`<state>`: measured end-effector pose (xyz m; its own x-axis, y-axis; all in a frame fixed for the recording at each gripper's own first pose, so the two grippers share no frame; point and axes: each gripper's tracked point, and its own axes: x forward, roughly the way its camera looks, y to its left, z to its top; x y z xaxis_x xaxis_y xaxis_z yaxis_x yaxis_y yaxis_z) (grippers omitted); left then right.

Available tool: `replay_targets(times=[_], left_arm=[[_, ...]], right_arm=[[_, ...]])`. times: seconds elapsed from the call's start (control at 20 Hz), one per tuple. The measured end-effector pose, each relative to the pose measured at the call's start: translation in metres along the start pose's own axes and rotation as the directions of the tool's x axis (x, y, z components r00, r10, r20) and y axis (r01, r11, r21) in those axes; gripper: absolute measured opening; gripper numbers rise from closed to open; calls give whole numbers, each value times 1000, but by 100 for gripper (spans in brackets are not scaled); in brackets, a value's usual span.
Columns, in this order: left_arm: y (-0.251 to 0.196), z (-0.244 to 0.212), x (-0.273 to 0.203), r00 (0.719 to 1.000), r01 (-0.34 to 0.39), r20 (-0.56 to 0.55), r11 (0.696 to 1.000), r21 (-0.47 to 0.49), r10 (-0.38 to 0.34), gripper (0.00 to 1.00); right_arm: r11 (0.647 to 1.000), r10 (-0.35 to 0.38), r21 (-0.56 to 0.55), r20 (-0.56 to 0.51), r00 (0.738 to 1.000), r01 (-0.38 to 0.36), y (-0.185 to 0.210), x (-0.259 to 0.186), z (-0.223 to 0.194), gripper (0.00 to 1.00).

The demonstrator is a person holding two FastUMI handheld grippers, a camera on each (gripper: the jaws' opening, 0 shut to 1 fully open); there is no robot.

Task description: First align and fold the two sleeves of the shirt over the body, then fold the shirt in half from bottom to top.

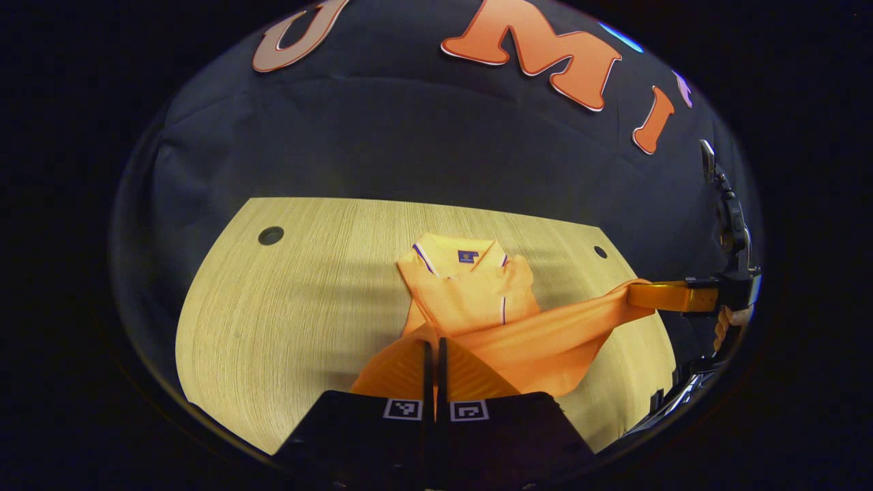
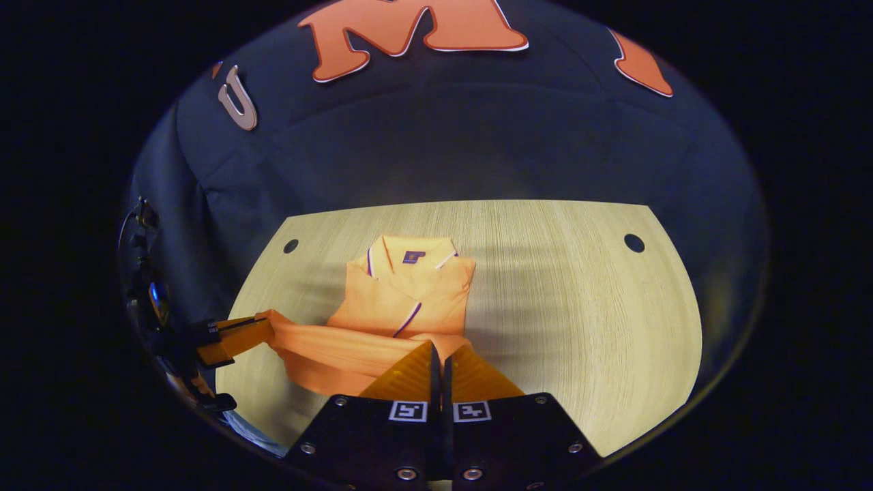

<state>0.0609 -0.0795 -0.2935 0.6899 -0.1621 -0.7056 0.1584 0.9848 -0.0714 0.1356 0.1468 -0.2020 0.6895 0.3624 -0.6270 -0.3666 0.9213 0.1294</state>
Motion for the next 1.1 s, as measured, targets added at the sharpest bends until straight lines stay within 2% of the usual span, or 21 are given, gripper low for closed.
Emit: replay_targets(times=[0.25, 0.45, 0.65, 0.85, 1.0, 1.1], left_arm=[[4, 44, 45, 999, -21, 51, 998, 59, 18, 0], [4, 63, 78, 998, -22, 52, 998, 66, 19, 0], [4, 73, 111, 998, -11, 69, 999, 43, 8, 0], [18, 74, 141, 997, -34, 69, 998, 44, 31, 0], [28, 61, 161, 998, -60, 33, 997, 39, 59, 1], [30, 59, 167, 998, -64, 31, 997, 32, 63, 3]], right_arm=[[1000, -17, 22, 10, 1000, 17, -13, 40, 27, 0], [998, -44, 41, 9, 999, 44, -29, 72, 45, 0], [997, -53, 64, -7, 999, 53, -37, 107, 50, 0], [992, -88, 94, -6, 996, 88, -49, 140, 52, 0], [989, -64, 129, -17, 998, 66, -48, 160, 48, 0], [992, -68, 110, 4, 998, 67, -49, 163, 51, 1]])
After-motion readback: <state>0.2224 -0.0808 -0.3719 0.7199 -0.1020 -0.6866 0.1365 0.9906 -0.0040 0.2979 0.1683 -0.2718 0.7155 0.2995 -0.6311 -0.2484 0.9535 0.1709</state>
